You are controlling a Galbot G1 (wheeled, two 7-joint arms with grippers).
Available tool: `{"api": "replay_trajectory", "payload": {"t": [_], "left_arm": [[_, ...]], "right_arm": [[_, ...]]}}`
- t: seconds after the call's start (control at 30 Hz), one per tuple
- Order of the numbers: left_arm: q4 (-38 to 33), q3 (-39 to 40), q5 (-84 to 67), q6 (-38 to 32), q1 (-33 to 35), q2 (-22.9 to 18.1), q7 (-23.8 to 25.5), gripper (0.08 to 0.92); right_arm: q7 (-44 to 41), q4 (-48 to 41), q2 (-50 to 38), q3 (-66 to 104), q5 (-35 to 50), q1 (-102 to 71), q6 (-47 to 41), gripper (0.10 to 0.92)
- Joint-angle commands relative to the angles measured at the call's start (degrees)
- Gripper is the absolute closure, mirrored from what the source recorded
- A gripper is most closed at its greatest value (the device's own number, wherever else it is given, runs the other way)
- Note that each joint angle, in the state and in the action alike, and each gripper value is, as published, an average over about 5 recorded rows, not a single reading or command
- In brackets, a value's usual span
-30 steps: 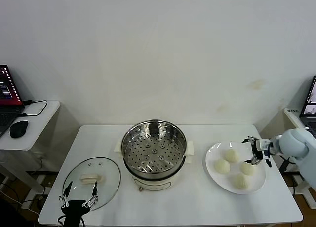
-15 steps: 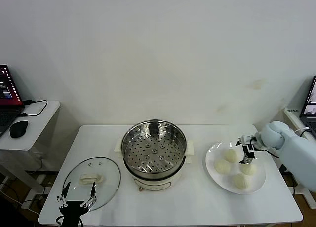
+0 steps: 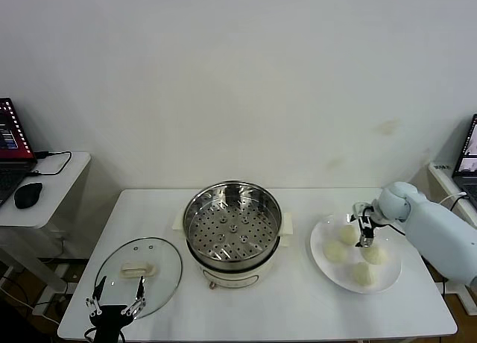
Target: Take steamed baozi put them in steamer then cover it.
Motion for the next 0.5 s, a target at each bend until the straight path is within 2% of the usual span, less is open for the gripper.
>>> {"api": "replay_trajectory", "payload": {"t": [0.03,0.33,0.5], "left_arm": [[-0.01,0.06,0.11,-0.09,-0.02,-0.11,-0.04,0.177],[-0.23,0.02,0.12,-0.15,0.07,-0.21,-0.06,0.177],[-0.33,-0.02,0.12,-0.16,0.04,-0.16,-0.09,0.177]], "right_arm": [[0.10,-2.01,1.45,-0.82,-0.55,0.77,-0.06,0.305],[-0.40,-1.47,1.48,-1.02,-0.40,0.57,0.04,0.427],[-0.82,0.67,-0.12,-1.89,0.39,1.50,0.25,0.467]]}}
